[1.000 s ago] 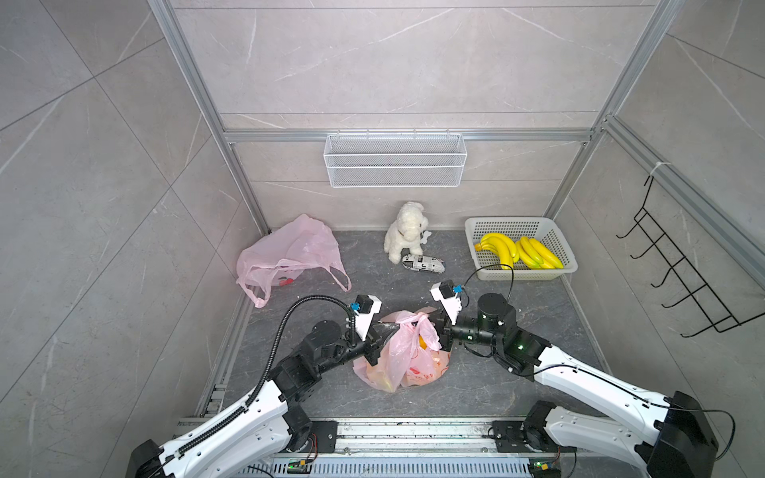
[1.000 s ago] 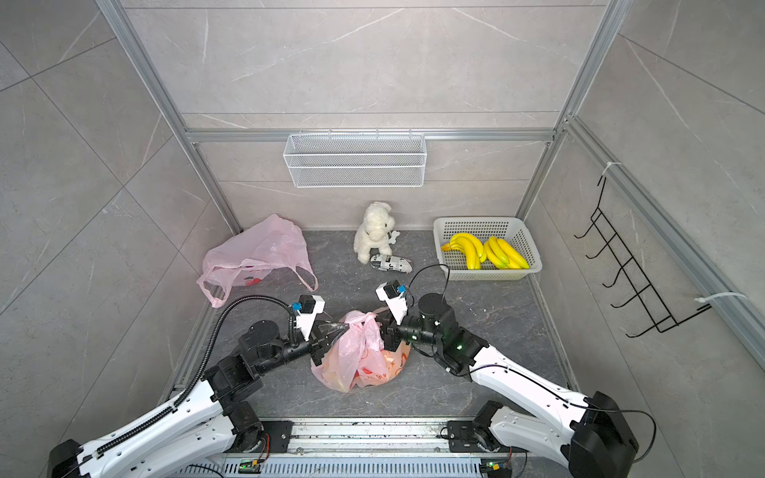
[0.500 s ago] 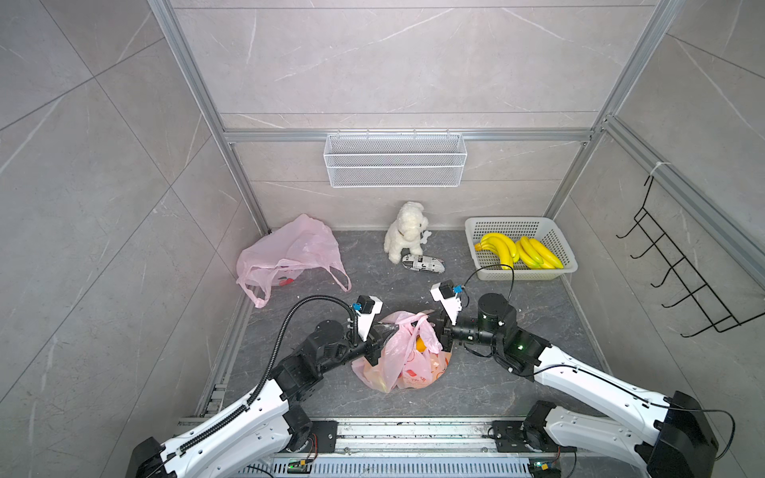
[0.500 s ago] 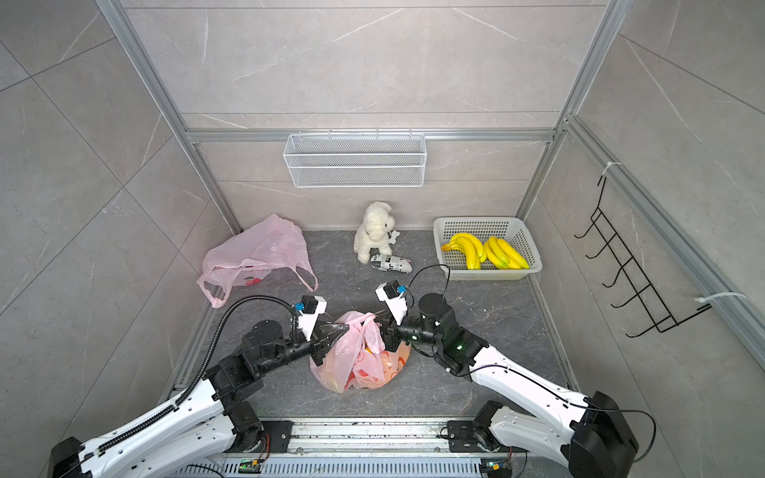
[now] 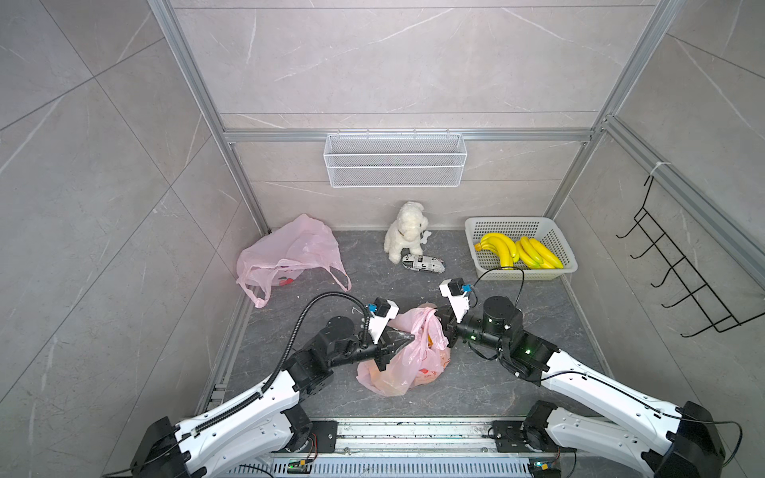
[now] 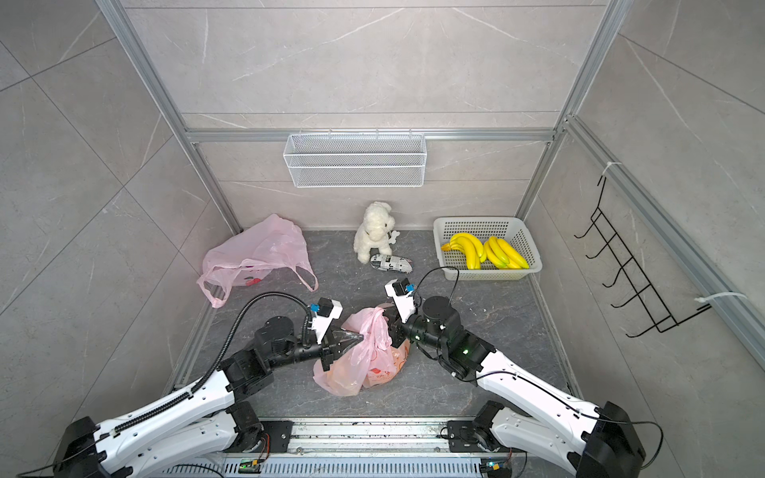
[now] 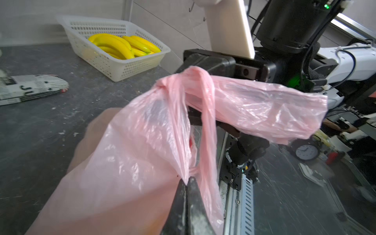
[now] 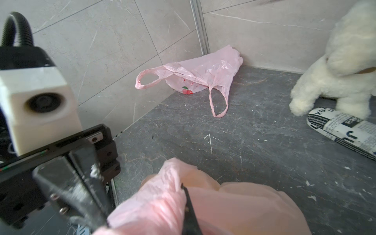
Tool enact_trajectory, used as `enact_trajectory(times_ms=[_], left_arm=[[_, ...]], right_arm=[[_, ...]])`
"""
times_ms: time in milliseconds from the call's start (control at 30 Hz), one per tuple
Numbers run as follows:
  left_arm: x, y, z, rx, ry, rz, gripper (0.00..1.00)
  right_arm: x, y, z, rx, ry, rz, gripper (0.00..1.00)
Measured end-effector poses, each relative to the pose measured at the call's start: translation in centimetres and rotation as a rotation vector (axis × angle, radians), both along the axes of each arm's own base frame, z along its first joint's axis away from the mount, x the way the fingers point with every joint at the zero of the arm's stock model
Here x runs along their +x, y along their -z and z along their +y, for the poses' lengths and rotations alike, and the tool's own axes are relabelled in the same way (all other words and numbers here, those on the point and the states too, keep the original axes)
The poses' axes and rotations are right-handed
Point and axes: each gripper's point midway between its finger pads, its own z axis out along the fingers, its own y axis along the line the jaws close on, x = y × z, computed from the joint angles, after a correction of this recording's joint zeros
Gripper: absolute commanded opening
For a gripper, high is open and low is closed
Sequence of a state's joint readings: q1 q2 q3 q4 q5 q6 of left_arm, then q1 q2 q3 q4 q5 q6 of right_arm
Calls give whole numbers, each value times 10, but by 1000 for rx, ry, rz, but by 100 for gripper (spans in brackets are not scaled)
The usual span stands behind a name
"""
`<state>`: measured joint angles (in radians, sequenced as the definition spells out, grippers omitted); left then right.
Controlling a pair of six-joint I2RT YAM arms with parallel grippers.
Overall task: Place the banana into a plastic bag & tie a knot
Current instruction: Cross the plastic bag at the center of the board.
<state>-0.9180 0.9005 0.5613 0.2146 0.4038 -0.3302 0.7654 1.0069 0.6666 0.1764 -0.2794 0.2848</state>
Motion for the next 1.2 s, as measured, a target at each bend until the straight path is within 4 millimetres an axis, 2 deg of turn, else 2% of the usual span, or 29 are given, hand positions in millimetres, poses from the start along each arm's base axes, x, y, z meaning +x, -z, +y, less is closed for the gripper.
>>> enact_trajectory(times_ms=[100, 233, 367, 467, 567, 800, 900, 1000, 1033, 1133, 1200], left_arm=[[-12, -5, -17, 0, 70, 7, 2], [-15, -9, -16, 2, 72, -4, 29], [-7, -17, 6, 14, -52, -46, 47], [5, -32, 29, 1, -182, -102, 53], [16, -33, 40, 20, -263, -131, 56], [41, -4, 39, 145, -359, -152, 65], [47, 4, 37, 173, -357, -157, 64], [49, 14, 29, 202, -317, -137, 56], [49, 16, 25, 205, -298, -132, 50], [43, 22, 14, 205, -234, -114, 23], [39, 24, 9, 200, -197, -105, 9]], right_arm=[[-1, 0, 1, 2, -5, 0, 0], [-3, -4, 2, 16, -21, -5, 0], [-3, -9, 3, 30, -29, -17, 0], [-6, -10, 5, 36, -49, -17, 0], [-9, -11, 7, 42, -70, -16, 0], [-16, -13, 11, 55, -117, -16, 0], [-18, -12, 13, 55, -132, -11, 0], [-18, -11, 13, 55, -137, -9, 0], [-18, -11, 14, 55, -137, -9, 0], [-17, -11, 14, 56, -136, -9, 0], [-17, -11, 13, 55, -133, -10, 0]])
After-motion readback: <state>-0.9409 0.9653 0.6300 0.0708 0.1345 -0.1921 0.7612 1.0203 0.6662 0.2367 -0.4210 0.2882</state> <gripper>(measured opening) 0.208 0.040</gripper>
